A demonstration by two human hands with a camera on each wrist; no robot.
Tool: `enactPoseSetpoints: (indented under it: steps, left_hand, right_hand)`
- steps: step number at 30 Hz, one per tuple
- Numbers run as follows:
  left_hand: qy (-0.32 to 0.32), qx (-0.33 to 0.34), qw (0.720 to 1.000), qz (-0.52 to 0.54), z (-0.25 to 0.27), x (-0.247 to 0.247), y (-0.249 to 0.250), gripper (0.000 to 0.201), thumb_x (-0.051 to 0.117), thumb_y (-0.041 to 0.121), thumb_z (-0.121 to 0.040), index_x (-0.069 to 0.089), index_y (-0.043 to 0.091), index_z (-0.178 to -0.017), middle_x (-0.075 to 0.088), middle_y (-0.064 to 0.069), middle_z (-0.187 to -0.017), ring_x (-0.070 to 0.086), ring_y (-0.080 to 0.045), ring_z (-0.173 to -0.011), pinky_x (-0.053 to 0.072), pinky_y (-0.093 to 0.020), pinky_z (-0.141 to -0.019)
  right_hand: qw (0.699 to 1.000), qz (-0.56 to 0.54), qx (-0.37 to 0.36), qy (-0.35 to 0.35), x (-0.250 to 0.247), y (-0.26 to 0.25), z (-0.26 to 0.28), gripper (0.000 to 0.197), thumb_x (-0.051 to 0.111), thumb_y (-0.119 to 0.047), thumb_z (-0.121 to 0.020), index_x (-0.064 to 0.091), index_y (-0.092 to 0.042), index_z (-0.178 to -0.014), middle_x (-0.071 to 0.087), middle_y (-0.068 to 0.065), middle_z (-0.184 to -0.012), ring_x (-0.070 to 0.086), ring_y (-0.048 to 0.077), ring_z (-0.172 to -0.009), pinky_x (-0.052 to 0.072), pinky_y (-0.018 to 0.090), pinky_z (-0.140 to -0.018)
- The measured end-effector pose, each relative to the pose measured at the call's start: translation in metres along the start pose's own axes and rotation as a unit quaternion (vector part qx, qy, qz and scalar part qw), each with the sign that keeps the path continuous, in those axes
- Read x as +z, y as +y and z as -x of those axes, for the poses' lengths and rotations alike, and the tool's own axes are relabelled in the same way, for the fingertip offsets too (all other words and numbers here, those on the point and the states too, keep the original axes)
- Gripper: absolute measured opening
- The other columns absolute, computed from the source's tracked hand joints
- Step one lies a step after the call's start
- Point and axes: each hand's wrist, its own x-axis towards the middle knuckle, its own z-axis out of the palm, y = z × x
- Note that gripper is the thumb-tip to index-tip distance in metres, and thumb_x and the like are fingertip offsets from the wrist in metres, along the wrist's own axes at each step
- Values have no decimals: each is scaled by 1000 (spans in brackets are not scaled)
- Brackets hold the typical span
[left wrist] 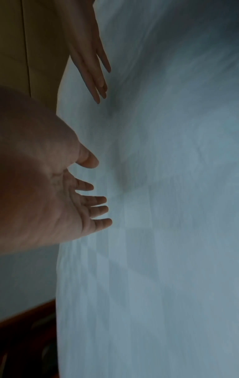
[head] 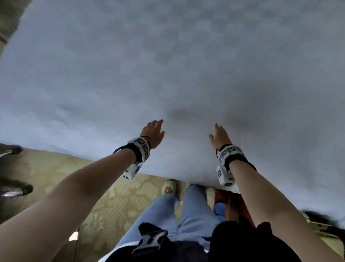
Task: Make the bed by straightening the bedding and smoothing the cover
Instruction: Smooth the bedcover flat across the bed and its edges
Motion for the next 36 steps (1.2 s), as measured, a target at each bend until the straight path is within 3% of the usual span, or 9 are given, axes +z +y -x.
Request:
enactPoseSetpoints:
  steps: [4,13,19,24,29,33,36]
  left_hand:
    - [39,-70,996,35,32,-27,-46,55,42,26,-98,23,12,-148,34,-11,-149,32,-31,-136,32,-42,-110]
    - [118,-212,966,90,81,-66,-121,56,41,27,-98,22,14,-148,31,-11,-149,32,-30,-137,33,-41,-109]
    - [143,-275,944,115,106,-70,-201,56,42,27,-97,23,14,-148,31,-10,-150,32,-29,-137,32,-41,-110]
    - [159,-330,919,143,107,-72,-292,59,38,28,-99,13,18,-151,12,-7,-159,12,-25,-147,17,-43,-119]
    - [171,-340,908,177,72,-84,-351,62,33,27,-100,2,19,-152,-3,-2,-161,-3,-20,-149,7,-45,-121]
    - [145,-310,929,142,40,-80,-382,63,31,28,-99,-2,18,-152,-7,-3,-160,-7,-20,-148,3,-47,-120]
    - [120,-272,948,118,13,-76,-394,63,28,31,-99,-3,17,-152,-8,-3,-160,-8,-20,-148,1,-47,-120]
  right_hand:
    - [994,53,-87,-31,-4,-74,-15,60,38,-24,-100,11,-8,-151,14,14,-158,15,28,-146,22,41,-118]
    - [967,132,-207,-63,-6,-195,-37,59,36,-24,-100,12,-8,-151,18,14,-157,20,29,-144,24,44,-116]
    - [946,174,-257,-89,37,-287,-36,59,35,-26,-101,9,-11,-152,13,11,-159,14,26,-147,19,42,-119]
    - [934,203,-274,-110,108,-371,-40,59,34,-25,-101,7,-14,-153,11,11,-159,12,25,-147,19,42,-119]
    - [942,202,-240,-119,162,-437,-60,60,33,-27,-101,5,-16,-153,7,10,-160,9,25,-148,16,42,-120]
    - [947,189,-250,-67,189,-468,-73,61,34,-27,-101,3,-18,-153,0,7,-161,3,23,-149,14,40,-119]
    - [924,227,-305,-32,195,-488,-96,60,35,-26,-101,6,-16,-153,0,9,-161,3,24,-148,14,40,-119]
